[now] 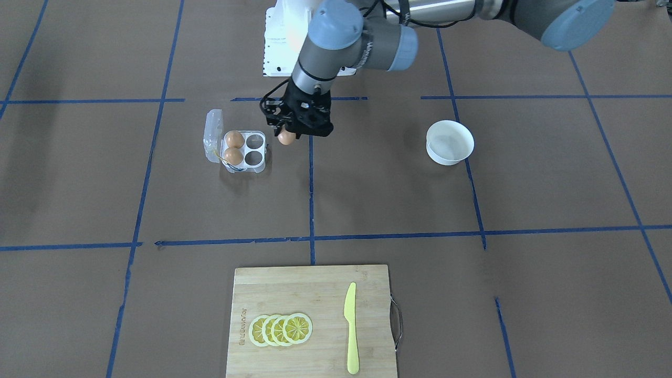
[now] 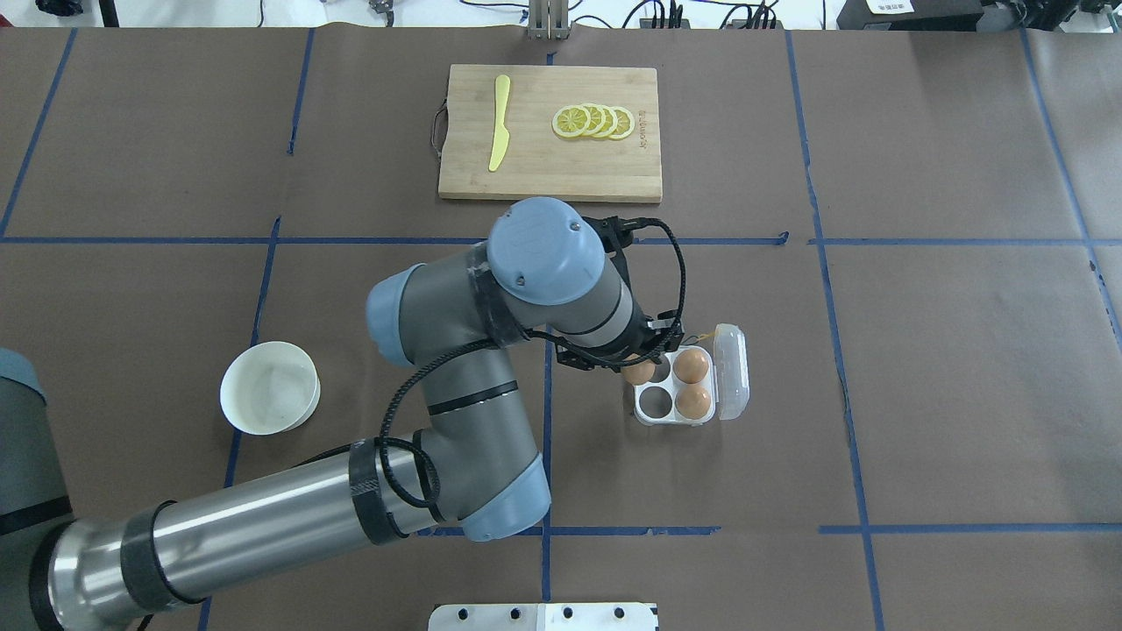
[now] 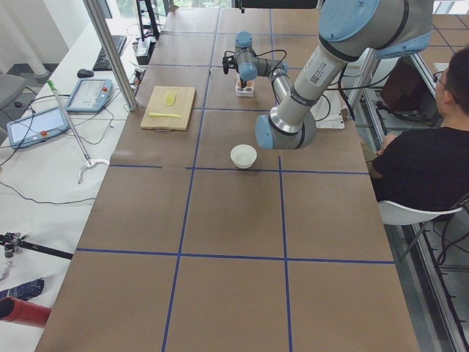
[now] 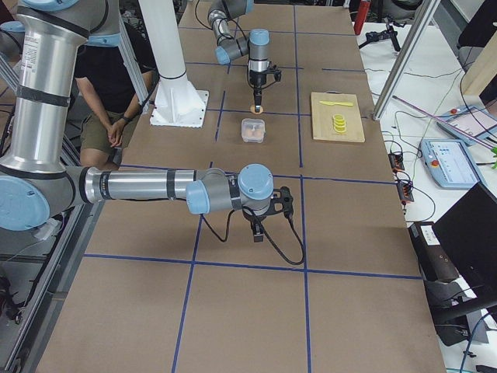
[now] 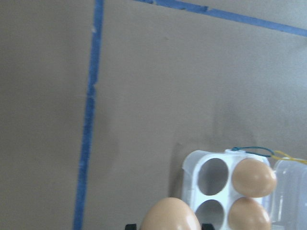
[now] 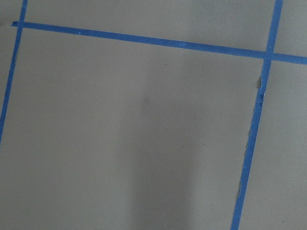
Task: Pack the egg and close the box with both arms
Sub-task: 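Lift the egg with the left gripper and carry it to the carton, then lower the egg into an empty carton cup and open the left gripper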
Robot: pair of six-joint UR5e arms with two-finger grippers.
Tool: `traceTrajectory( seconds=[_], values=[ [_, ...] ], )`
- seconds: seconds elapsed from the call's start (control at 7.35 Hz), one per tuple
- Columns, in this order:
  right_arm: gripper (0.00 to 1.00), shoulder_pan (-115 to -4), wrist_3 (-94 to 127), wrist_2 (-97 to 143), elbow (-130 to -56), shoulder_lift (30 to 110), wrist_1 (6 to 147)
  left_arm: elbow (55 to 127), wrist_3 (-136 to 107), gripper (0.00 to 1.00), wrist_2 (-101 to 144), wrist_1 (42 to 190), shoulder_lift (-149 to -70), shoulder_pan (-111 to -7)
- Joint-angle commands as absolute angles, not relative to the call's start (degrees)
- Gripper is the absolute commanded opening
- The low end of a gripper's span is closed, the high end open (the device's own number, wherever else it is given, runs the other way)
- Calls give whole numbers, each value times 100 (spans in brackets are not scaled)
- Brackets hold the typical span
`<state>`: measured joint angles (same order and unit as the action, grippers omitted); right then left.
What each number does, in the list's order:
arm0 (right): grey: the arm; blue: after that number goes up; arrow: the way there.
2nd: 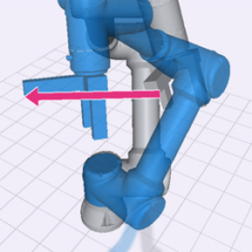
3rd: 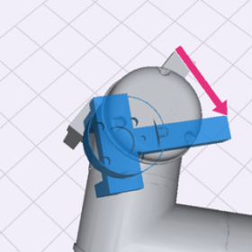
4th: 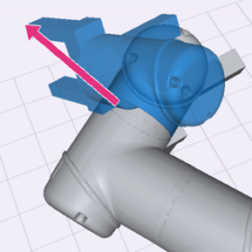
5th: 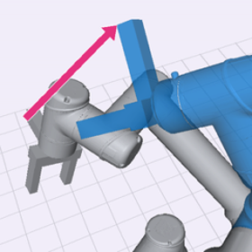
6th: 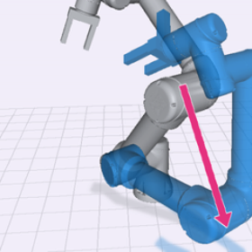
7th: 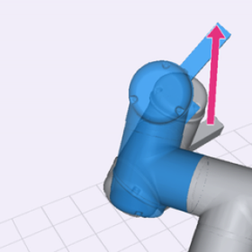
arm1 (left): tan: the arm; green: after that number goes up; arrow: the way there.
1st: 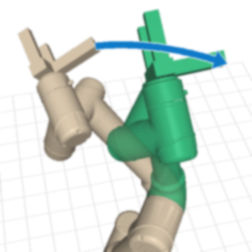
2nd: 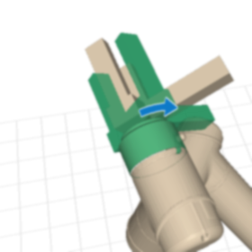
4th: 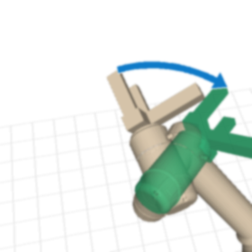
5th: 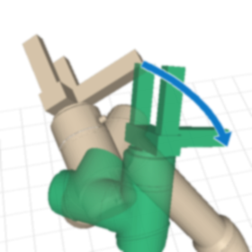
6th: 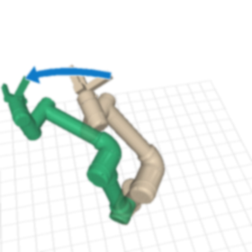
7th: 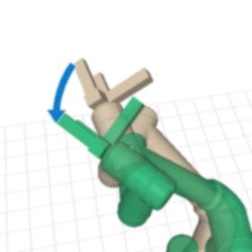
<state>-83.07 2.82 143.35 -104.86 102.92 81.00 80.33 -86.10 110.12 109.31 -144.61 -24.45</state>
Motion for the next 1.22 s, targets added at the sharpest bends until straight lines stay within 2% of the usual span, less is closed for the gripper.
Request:
traceTrajectory(
  seconds=[0.0, 0.14, 0.27, 0.41, 0.54, 0.82, 0.95, 1.09],
  values=[
    [100, -8306, 290, 14335, -10485, 10292, 8104, 7752, -9059, 0, 10610, 11118, -14643, -2189],
    [100, -8306, 290, 14335, -10485, 10292, 8104, 7752, -9088, 1, 10608, 11118, -14643, -2154],
    [100, -8306, 290, 14335, -10485, 10292, 8104, 7752, -9131, 10, 10574, 11118, -14643, -2110],
    [100, -8306, 281, 14335, -10485, 10292, 8095, 7761, -9132, 13, 10573, 11118, -14643, -2118],
    [100, -8306, 290, 14344, -10485, 10301, 8095, 7761, -9132, 22, 10573, 11118, -14643, -2109],
    [100, -8306, 290, 14344, -10494, 10309, 8095, 7770, -9132, 51, 10573, 11118, -14625, -2109],
    [100, -8306, 290, 14335, -10494, 10310, 8095, 7770, -9132, 55, 10573, 11118, -14625, -2109],
    [100, -8306, 281, 14344, -10494, 10310, 8095, 7770, -9114, 63, 10573, 11127, -14625, -2109]
  ],
)
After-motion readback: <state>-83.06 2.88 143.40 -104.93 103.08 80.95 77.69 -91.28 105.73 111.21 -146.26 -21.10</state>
